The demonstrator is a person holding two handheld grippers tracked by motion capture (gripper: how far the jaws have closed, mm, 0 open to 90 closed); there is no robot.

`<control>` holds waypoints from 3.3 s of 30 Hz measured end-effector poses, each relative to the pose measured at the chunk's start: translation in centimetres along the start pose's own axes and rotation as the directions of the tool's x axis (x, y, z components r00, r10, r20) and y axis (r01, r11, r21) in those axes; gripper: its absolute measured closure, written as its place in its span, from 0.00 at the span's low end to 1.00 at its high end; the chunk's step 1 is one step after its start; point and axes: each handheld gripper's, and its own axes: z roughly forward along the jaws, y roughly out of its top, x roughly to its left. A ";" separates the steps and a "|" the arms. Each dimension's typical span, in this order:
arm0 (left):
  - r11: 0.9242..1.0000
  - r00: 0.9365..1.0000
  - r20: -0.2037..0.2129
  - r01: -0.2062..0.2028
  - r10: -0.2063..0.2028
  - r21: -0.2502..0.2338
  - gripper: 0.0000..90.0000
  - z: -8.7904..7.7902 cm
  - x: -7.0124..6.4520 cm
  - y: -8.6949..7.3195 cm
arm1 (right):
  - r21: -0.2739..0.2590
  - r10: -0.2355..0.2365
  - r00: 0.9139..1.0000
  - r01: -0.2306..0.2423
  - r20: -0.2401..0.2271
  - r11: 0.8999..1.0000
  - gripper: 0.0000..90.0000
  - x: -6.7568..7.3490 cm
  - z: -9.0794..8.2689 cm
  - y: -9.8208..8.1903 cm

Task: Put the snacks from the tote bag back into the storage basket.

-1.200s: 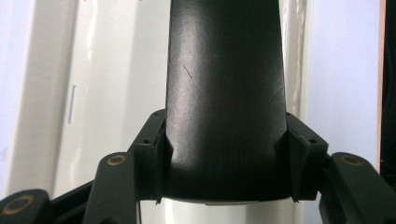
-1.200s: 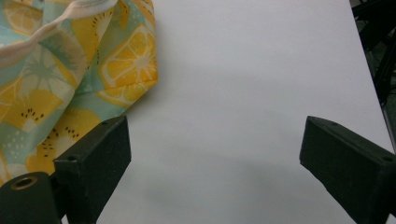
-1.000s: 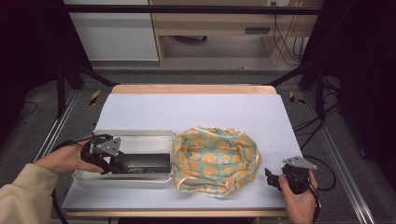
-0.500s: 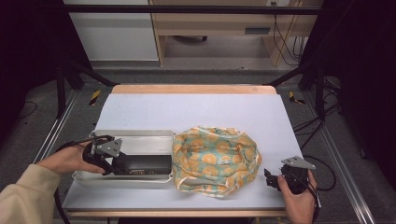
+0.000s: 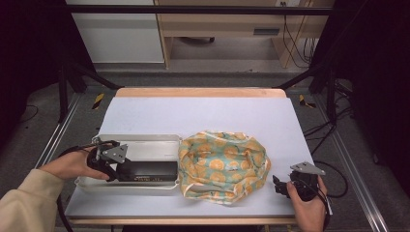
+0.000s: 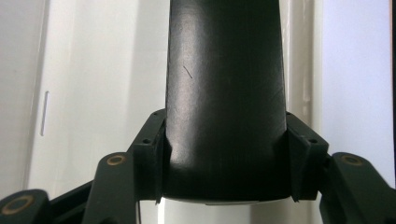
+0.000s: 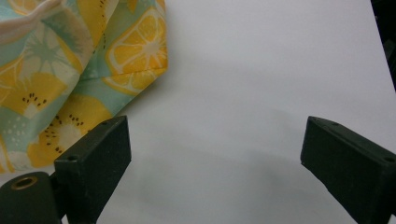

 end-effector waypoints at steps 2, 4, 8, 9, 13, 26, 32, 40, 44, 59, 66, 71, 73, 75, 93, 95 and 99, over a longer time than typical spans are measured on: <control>1.000 1.000 -0.001 -0.006 0.006 0.015 0.48 0.2 0.1 0.1 | 0.002 0.001 1.000 -0.001 -0.002 1.000 0.10 0.0 0.0 0.0; 1.000 1.000 0.000 -0.007 0.007 0.018 0.48 0.3 0.1 0.1 | 0.002 -0.001 1.000 0.001 -0.004 1.000 0.10 0.0 0.0 0.0; 1.000 1.000 0.004 -0.012 0.012 0.026 0.47 0.4 0.3 0.0 | 0.004 -0.002 1.000 0.002 -0.004 1.000 0.10 0.0 0.1 0.0; 0.999 1.000 0.008 -0.015 0.014 0.034 0.47 0.5 0.3 0.1 | 0.005 -0.003 1.000 0.003 -0.005 1.000 0.10 0.1 0.1 0.0; 0.999 1.000 0.010 -0.020 0.020 0.037 0.47 0.7 0.5 0.0 | 0.006 -0.002 1.000 0.002 -0.007 1.000 0.10 0.1 0.1 0.0; 0.999 0.999 0.036 -0.002 0.000 0.049 0.37 1.0 0.7 -0.3 | 0.009 -0.006 1.000 0.006 -0.013 1.000 0.10 0.1 0.1 -0.1; 0.998 0.998 0.009 0.062 -0.062 0.022 0.23 0.3 0.9 -0.1 | 0.012 -0.010 1.000 0.010 -0.017 1.000 0.09 0.2 0.2 -0.1; 0.993 0.992 -0.048 0.113 -0.115 -0.040 0.15 -1.1 0.7 0.6 | 0.011 -0.005 1.000 0.005 -0.016 1.000 0.09 0.2 0.1 -0.1; 0.990 0.988 -0.073 0.132 -0.136 -0.055 0.12 -1.5 0.5 1.1 | 0.009 -0.005 1.000 0.005 -0.015 1.000 0.09 0.2 0.1 0.0; 0.973 0.966 -0.150 0.196 -0.213 -0.117 0.07 -2.8 0.0 3.2 | -0.002 -0.007 1.000 0.007 -0.018 1.000 0.09 0.2 0.0 0.0; 0.955 0.950 -0.154 0.248 -0.273 -0.162 0.07 -2.7 -0.2 3.8 | -0.002 -0.008 1.000 0.008 -0.018 1.000 0.09 0.2 0.0 0.0; 0.945 0.937 -0.176 0.268 -0.301 -0.189 0.08 -2.5 -0.7 4.4 | -0.002 -0.007 1.000 0.007 -0.018 1.000 0.09 0.2 0.0 0.0; 0.945 0.936 -0.180 0.267 -0.301 -0.190 0.07 -2.4 -0.9 4.6 | -0.001 -0.008 1.000 0.008 -0.019 1.000 0.09 0.2 0.0 0.0; 0.941 0.934 -0.181 0.273 -0.310 -0.202 0.07 -2.2 -1.3 4.9 | -0.001 -0.008 1.000 0.008 -0.019 1.000 0.09 0.2 0.0 0.0; 0.864 0.857 -0.230 0.374 -0.461 -0.337 0.07 -1.2 -1.9 5.2 | -0.006 -0.011 1.000 0.011 -0.021 1.000 0.09 0.2 -0.1 0.1; 0.849 0.850 -0.224 0.379 -0.477 -0.368 0.07 -1.2 -2.0 5.0 | -0.006 -0.011 1.000 0.011 -0.021 1.000 0.09 0.3 -0.1 0.1; 0.819 0.825 -0.230 0.399 -0.517 -0.412 0.07 -1.5 -1.9 4.4 | -0.008 -0.009 1.000 0.009 -0.025 1.000 0.09 0.3 -0.1 0.1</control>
